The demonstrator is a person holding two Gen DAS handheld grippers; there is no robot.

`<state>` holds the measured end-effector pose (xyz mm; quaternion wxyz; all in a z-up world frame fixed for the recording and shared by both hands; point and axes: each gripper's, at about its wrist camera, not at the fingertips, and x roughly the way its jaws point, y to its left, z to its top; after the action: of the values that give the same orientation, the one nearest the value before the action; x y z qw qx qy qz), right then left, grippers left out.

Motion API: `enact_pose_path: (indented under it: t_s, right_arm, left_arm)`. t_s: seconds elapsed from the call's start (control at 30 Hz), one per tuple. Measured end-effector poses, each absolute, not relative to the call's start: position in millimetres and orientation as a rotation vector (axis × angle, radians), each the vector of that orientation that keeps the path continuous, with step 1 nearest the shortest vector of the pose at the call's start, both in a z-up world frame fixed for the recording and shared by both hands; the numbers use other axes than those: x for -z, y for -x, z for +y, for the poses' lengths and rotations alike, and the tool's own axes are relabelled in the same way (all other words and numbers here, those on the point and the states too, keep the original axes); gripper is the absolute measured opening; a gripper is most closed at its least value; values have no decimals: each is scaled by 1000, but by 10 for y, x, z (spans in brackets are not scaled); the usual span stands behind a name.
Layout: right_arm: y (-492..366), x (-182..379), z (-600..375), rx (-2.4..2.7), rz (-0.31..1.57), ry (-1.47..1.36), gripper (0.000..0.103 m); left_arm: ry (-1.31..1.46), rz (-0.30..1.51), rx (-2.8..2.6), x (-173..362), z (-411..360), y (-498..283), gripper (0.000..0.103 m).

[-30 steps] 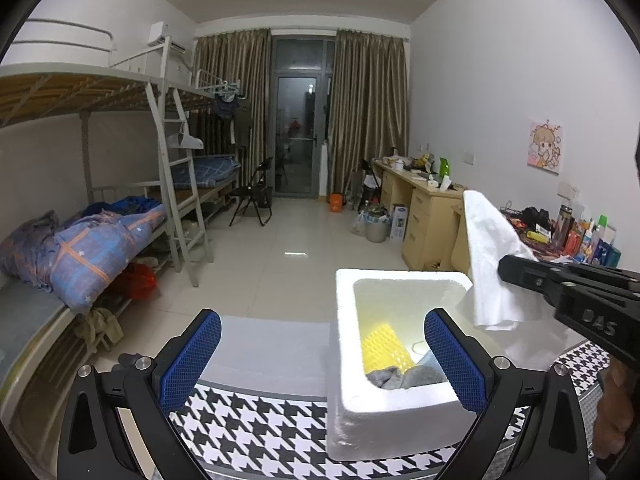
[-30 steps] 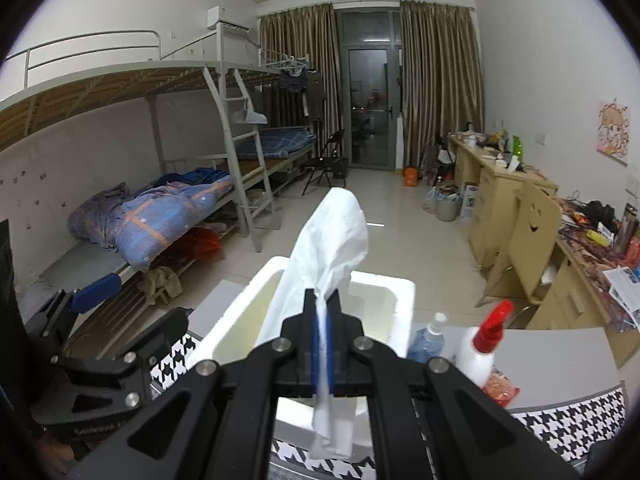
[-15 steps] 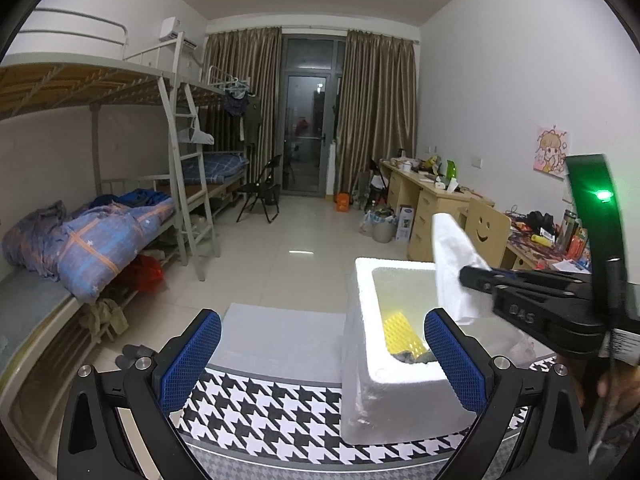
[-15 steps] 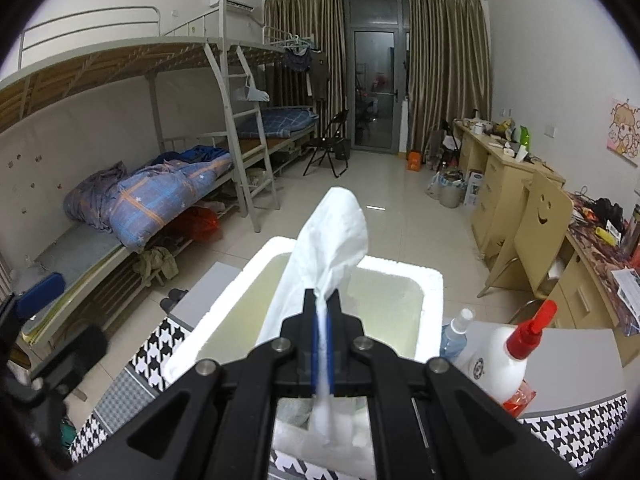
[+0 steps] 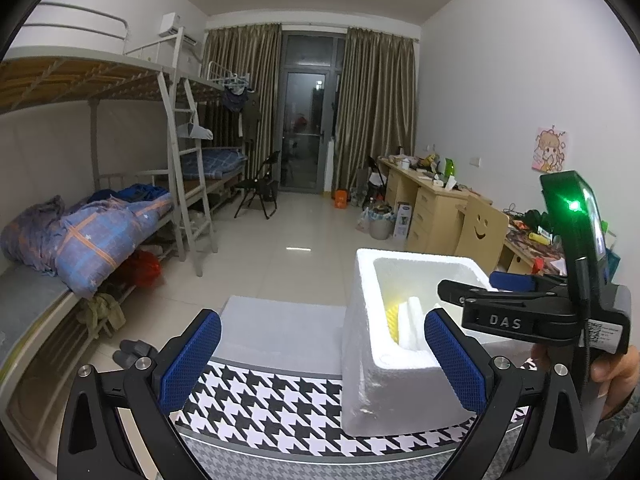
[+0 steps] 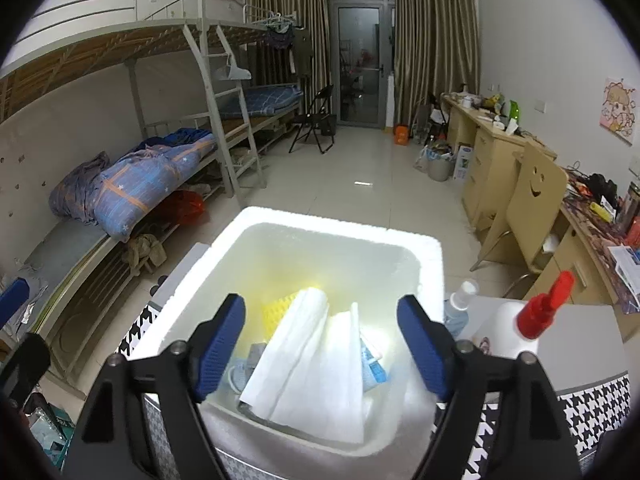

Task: Organize soft objects
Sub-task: 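Lower the white tissue into the foam box and open the right tool, then withdraw both tools from the foam box back over the table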

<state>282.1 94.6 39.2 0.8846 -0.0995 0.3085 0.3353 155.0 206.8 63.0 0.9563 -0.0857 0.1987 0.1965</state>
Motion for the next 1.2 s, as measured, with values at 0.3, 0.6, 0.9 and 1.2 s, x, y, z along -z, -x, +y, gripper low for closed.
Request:
enact_pose_path:
  t_s: [0.3, 0.6, 0.9, 1.2]
  right_arm:
    - [-2592, -543, 742, -704, 585, 210, 86]
    - [-2305, -732, 425, -730, 542, 179, 89]
    - [-2029, -849, 115, -717, 498, 154, 93]
    - [-1810, -832, -175, -705, 466, 131, 96]
  left_arm:
    - [144, 387, -398, -736, 1924, -1494, 102]
    - [120, 373, -385, -783, 1704, -1367, 102]
    - [106, 340, -355, -872, 1460, -1157, 102]
    - [84, 325, -286, -876, 1178, -996, 102]
